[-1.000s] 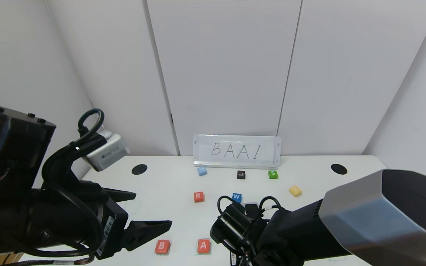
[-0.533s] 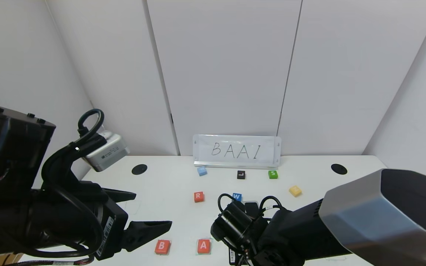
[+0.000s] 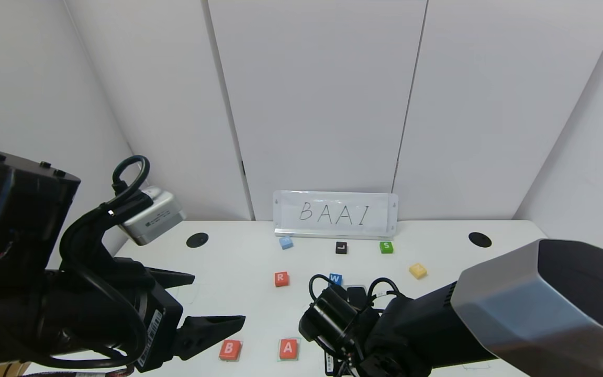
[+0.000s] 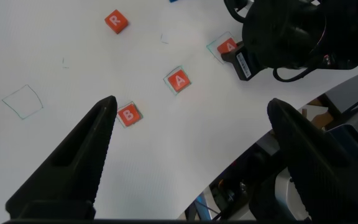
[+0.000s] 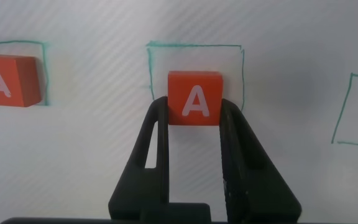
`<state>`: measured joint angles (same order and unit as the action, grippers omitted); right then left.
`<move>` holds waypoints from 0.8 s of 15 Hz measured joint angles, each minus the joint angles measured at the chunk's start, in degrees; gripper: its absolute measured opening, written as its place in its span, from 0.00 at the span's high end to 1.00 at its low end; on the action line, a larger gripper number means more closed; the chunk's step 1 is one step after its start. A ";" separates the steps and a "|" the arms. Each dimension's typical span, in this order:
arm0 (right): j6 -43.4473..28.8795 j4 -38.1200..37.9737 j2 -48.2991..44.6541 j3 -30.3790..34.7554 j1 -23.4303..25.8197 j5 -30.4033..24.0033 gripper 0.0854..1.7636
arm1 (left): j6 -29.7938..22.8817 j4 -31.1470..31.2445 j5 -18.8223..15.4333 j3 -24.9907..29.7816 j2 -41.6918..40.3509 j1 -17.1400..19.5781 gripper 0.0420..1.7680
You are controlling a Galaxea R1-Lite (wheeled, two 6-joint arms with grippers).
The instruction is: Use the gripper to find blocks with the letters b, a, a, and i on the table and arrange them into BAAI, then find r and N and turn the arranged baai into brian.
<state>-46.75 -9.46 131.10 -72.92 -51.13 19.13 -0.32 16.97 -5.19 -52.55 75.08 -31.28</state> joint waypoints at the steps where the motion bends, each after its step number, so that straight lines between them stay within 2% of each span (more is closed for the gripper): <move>1: 0.06 -0.01 0.02 0.00 0.00 0.02 0.69 | -0.01 0.00 0.00 0.00 0.00 0.00 0.03; 3: 0.00 -0.01 0.00 -0.01 -0.05 0.11 0.53 | 0.00 0.02 0.00 0.00 0.00 0.00 0.03; 7: 0.04 0.00 -0.41 0.05 0.02 0.17 0.33 | -0.01 -0.02 0.00 0.00 0.00 0.00 0.03; 12: 0.74 -0.37 -4.17 0.51 1.27 0.22 0.19 | -0.01 0.05 -0.05 0.00 0.00 0.00 0.03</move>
<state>-46.01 -9.83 126.93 -72.41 -49.86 19.35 -0.33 17.02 -5.24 -52.55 75.08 -31.28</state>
